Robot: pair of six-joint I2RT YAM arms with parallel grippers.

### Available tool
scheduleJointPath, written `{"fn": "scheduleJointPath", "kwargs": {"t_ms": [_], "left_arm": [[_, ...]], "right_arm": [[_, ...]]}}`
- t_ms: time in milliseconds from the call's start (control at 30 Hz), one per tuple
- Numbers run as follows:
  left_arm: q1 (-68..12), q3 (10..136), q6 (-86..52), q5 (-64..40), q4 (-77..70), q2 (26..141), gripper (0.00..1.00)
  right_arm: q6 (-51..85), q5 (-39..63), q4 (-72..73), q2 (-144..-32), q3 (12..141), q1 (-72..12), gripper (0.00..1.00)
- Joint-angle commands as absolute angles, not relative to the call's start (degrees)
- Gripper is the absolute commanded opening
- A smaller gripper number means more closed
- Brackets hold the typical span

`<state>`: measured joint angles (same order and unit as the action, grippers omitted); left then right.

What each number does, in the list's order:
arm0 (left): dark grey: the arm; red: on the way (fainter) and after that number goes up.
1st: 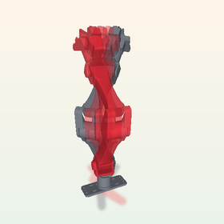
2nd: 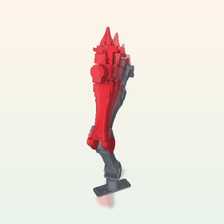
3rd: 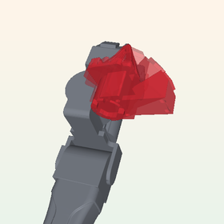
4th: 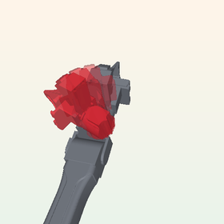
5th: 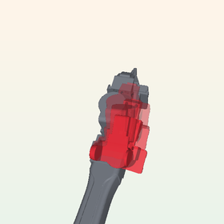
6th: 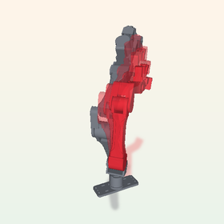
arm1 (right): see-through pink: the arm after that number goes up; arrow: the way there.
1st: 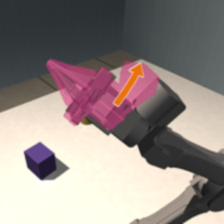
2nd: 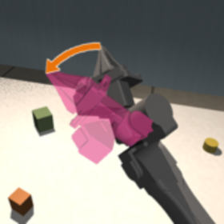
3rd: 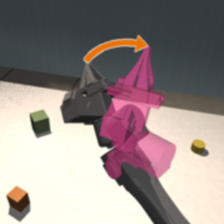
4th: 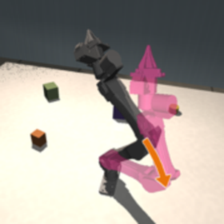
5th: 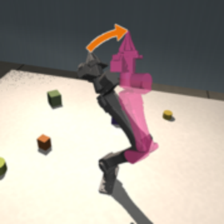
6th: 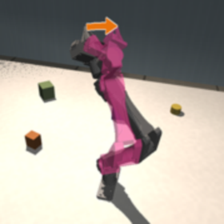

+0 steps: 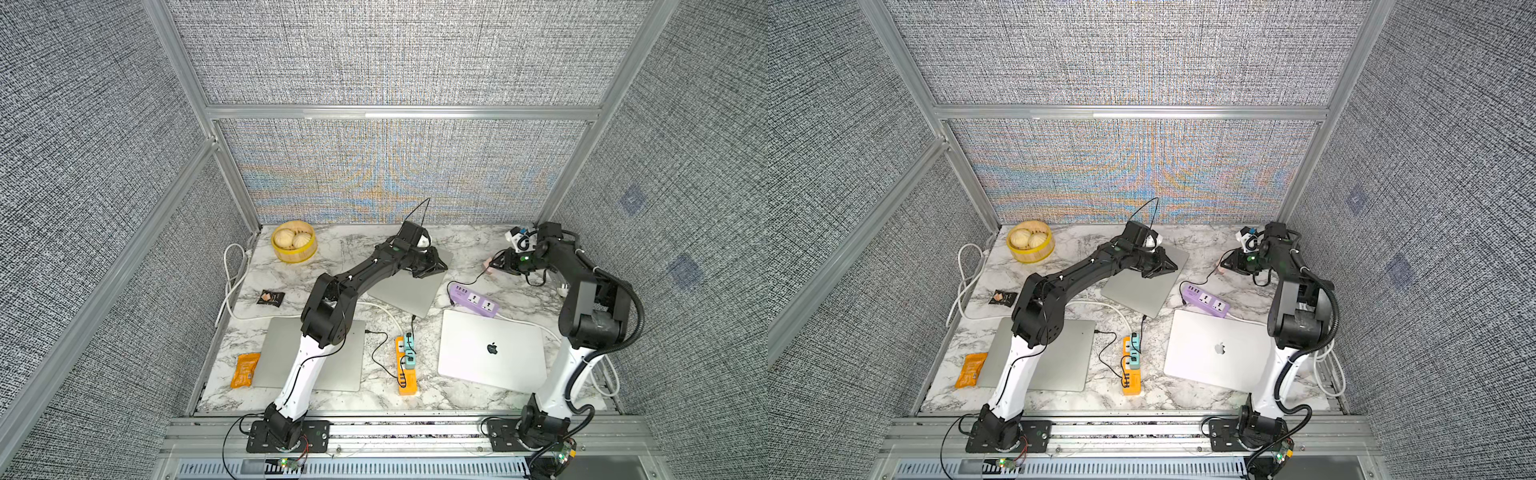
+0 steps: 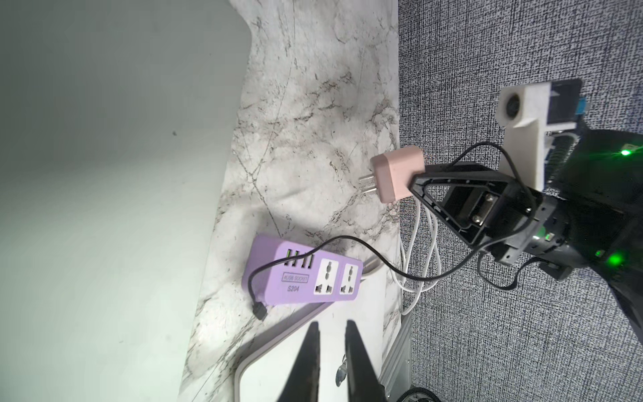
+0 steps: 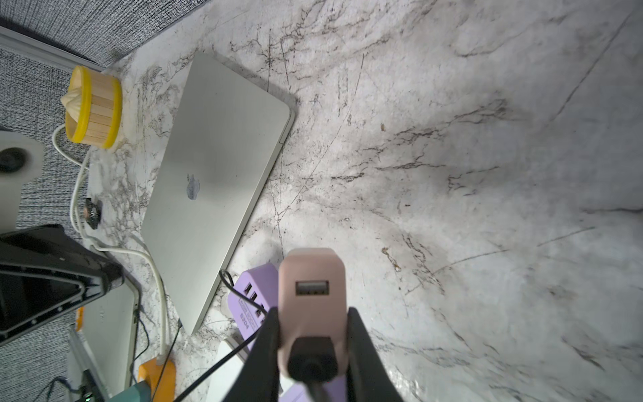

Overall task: Unplug the laptop charger
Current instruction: Place the plug at the center of the board.

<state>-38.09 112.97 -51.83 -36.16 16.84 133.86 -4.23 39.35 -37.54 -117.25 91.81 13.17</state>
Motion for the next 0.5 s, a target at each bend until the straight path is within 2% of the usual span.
{"fn": "scheduleJointPath", "kwargs": {"t_ms": [0,467], "left_arm": [[-37.72,111.56,-50.78,-36.12,15.83,132.59,0.16],[-37.31,109.25,-50.89,-36.03,14.83,131.64,0.16]], "right_arm": [[-2.90,43.67,-41.42,-120.01,94.34,13.61,0.12],[-0.35,47.13,-39.55,-125.17,94.26,13.62,0.15]]}}
